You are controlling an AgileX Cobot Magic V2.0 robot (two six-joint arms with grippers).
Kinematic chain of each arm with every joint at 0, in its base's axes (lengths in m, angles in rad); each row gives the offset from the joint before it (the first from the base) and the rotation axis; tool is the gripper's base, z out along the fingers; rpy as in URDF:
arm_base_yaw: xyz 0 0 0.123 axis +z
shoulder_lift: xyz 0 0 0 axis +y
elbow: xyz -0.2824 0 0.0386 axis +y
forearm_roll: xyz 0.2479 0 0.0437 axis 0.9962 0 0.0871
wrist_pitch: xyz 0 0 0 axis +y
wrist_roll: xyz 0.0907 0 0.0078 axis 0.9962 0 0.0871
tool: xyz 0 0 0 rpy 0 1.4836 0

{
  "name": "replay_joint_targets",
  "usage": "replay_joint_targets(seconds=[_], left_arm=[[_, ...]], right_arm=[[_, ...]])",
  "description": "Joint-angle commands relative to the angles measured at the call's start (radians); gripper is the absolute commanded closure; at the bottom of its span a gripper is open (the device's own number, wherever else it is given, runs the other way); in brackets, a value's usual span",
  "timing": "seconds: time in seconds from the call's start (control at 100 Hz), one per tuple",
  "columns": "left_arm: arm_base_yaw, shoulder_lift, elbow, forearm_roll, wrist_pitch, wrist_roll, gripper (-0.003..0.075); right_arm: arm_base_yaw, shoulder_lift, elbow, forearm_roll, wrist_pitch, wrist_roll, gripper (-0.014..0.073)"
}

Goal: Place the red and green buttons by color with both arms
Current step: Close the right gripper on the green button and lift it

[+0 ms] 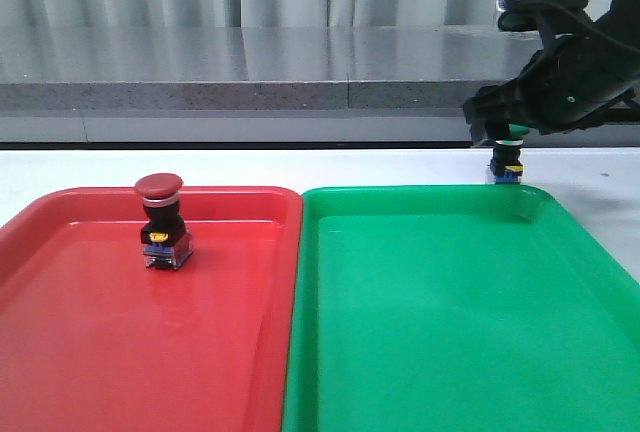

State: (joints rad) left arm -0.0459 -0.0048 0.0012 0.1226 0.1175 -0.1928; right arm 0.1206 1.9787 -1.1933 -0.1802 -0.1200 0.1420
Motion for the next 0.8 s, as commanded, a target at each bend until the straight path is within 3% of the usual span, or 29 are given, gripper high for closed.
replay_joint_targets(seconds=[0.0, 0.11, 0.37, 0.52, 0.79], left_arm=[[0.002, -0.033, 0.024, -0.005, -0.077, -0.008, 0.0739], [0.002, -0.033, 0.024, -0.005, -0.077, -0.008, 0.0739], [0.002, -0.033, 0.024, -0.005, -0.077, -0.008, 0.0739], [0.002, -0.033, 0.024, -0.005, -0.077, -0.008, 0.0739], [0.002, -0.033, 0.024, -0.005, -0.077, -0.008, 0.0739]], right_arm=[[-0.001, -0.047, -0.035, 0.002, -0.052, -0.008, 0.0002], [-0.001, -0.047, -0.035, 0.002, -0.052, -0.008, 0.0043], [-0.001, -0.047, -0.035, 0.002, -0.051, -0.008, 0.0296], [-0.001, -0.047, -0.035, 0.002, -0.051, -0.008, 0.0340], [-0.001, -0.095, -0.036, 0.002, -0.048, -0.008, 0.0340]])
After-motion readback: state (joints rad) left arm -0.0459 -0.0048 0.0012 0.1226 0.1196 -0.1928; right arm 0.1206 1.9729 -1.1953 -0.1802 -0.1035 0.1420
